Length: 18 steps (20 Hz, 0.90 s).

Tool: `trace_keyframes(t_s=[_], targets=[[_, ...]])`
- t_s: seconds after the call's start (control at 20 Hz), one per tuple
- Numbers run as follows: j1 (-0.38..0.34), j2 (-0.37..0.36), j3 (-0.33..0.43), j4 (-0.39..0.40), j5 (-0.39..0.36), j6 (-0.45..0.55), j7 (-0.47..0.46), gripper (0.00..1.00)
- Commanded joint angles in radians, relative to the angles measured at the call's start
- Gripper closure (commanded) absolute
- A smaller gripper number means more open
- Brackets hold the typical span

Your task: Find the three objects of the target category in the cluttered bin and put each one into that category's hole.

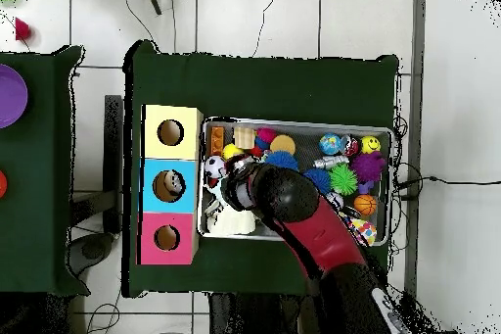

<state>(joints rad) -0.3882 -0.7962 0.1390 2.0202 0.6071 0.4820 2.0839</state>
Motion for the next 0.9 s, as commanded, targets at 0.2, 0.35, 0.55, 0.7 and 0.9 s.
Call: trace_keyframes(t_s=[0.2,0.35,0.55,0.7,0.9], targets=[[-0.077,0.008,0.195,0.086,0.109,0.185,0.041,1.0],[-0.083,-0.002,0.212,0.101,0.124,0.207,0.043,1.0],[-0.097,-0.009,0.241,0.131,0.156,0.23,0.03,1.0],[-0.103,-0.011,0.253,0.148,0.17,0.24,0.022,1.0],[-0.115,0.018,0.266,0.161,0.163,0.233,0.008,1.0]])
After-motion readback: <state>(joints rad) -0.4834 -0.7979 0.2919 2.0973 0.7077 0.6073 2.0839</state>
